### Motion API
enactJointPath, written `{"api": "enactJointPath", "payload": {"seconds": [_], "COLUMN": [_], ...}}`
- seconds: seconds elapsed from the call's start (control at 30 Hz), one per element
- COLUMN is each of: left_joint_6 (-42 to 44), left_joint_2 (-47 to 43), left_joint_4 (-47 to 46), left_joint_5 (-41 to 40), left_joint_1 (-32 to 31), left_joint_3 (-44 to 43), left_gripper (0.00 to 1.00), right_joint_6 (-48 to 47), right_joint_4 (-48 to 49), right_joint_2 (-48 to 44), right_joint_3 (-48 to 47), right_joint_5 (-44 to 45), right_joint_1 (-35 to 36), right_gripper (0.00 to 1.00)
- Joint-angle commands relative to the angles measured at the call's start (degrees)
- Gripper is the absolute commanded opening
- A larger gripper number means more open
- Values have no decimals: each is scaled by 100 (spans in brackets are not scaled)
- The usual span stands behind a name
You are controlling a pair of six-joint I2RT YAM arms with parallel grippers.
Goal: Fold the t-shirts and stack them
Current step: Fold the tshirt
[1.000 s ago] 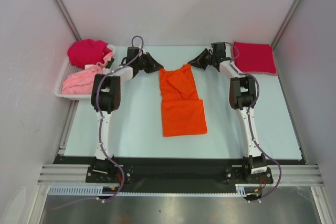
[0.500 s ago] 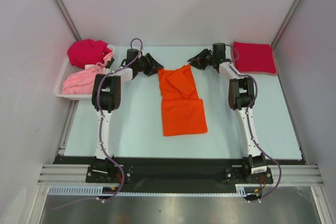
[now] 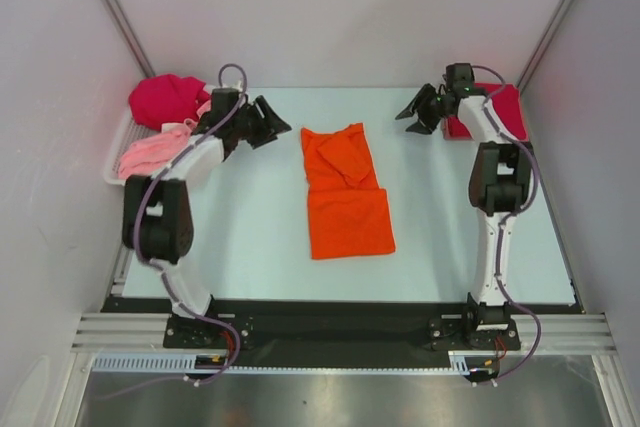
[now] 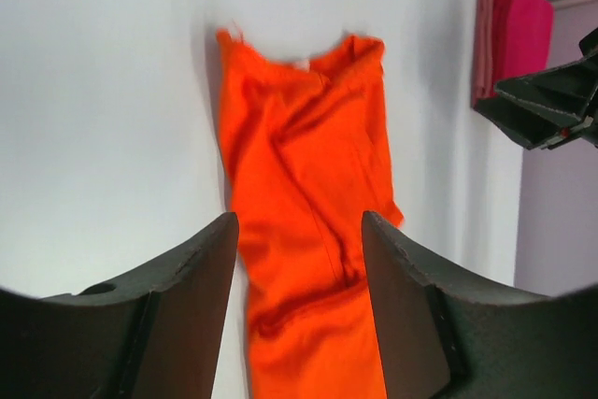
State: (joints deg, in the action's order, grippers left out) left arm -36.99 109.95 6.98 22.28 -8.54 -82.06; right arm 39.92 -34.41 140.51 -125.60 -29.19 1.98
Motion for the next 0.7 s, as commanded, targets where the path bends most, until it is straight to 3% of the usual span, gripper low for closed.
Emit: {"api": "enactJointPath", "payload": {"seconds": [0.0,0.2,0.33,0.5,0.67], "left_joint_6": [-158,-1730,-3415,-4210,-4869], "left_joint_2": [-1315,-3346,-4253,-4342,-4087], "left_joint_4": [216,-423,-1242,-1655,-1972], "left_joint_5": [-206,-655,-997,-1455,-1692], "left_joint_1": [-78,-763,-1631,-2380,-2908], "left_joint_3": [1198,3843,5346,5771,6201], "left_gripper": [61,62,59,56,53], "right_joint_6": [-898,-671,111,770,1473], "right_joint_4": [-787,153,979,1797,2411], "right_joint_2": [-1514,-3993,-5250,-6498,-7019], "right_joint_3": [1367,4935,6765,8260,9447], "right_joint_5": [247,335,3,-244,-535], "right_joint_1": [197,478,725,541,576], "right_gripper": [56,56,56,58,58]}}
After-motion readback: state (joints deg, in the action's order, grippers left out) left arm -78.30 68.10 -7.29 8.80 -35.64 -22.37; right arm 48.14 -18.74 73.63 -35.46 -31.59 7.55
